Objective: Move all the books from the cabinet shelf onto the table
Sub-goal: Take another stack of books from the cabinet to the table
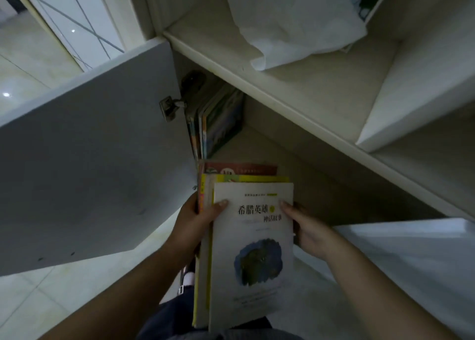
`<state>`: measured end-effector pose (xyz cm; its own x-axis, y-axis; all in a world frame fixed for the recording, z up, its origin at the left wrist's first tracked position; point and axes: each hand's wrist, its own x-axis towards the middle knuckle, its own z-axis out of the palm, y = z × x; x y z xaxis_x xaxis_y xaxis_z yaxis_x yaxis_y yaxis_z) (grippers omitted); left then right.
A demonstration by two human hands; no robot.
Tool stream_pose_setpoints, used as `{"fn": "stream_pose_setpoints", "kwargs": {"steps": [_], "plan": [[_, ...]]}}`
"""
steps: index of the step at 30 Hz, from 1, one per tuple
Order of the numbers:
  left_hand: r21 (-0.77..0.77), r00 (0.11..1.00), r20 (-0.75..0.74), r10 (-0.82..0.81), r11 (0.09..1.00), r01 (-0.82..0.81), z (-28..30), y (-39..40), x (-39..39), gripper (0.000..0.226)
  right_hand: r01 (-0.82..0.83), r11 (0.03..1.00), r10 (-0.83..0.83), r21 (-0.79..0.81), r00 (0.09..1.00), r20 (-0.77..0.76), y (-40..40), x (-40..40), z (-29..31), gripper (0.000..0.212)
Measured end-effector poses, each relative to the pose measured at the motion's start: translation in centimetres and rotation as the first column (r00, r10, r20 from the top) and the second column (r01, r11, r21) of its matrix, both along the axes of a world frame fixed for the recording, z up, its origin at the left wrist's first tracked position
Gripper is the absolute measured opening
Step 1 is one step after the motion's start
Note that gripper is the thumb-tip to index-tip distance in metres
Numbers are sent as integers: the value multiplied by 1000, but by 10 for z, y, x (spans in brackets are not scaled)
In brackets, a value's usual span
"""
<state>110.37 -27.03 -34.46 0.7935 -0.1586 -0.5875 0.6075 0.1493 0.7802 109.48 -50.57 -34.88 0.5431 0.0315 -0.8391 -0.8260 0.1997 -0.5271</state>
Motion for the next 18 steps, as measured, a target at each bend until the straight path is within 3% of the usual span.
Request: {"fn": "stream_pose_setpoints", "kwargs": {"steps": [4,5,9,12,15,18], "plan": [[-73,995,-72,-66,995,60,16,12,-12,48,96,971,-89,217,995,-41,8,-48,2,49],[-95,993,-90,-76,993,67,18,14,-11,49,100,969,-98,226,995,-21,11,-52,2,49],[-147,973,-146,-177,977,156,28,24,-14,46,132,966,-149,221,987,63,23,-74,7,84],[-220,952,-161,-260,950,222,31,32,-14,40,142,944,-174,299,981,84,42,-85,15,73],[-249,930,-148,-336,923,293,33,43,-14,33,183,932,-222,313,971,92,63,-98,20,77],[-252,903,-134,-407,896,366,35,60,-12,38,237,916,-292,325,947,131,88,-112,23,72]]}}
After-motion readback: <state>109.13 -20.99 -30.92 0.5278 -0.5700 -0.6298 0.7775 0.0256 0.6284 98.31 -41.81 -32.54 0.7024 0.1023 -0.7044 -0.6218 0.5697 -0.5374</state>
